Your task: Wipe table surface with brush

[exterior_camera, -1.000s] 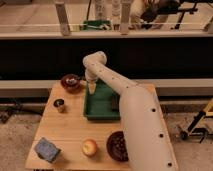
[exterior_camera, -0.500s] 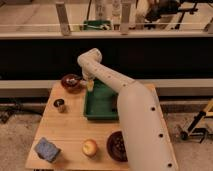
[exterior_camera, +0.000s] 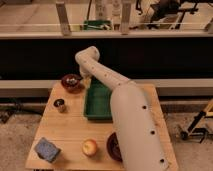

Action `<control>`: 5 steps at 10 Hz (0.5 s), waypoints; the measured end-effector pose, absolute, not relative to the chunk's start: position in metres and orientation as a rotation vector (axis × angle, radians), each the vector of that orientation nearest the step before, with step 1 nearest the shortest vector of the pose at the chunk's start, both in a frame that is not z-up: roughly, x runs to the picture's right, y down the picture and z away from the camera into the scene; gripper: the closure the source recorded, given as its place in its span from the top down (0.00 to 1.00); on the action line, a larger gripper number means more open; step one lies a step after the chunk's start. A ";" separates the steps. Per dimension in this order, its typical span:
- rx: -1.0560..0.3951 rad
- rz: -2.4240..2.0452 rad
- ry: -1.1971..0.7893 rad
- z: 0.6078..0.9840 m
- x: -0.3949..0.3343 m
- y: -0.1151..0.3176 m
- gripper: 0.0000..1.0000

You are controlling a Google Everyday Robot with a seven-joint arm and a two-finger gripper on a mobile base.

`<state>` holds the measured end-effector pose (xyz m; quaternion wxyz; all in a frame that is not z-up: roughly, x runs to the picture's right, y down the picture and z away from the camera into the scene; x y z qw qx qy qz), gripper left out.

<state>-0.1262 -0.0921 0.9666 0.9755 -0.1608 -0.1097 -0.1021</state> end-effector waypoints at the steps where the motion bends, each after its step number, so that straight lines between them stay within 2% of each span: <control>1: -0.323 -0.187 -0.225 0.966 -0.129 -0.093 0.80; 5: -0.311 -0.089 -0.237 0.967 -0.131 -0.095 0.80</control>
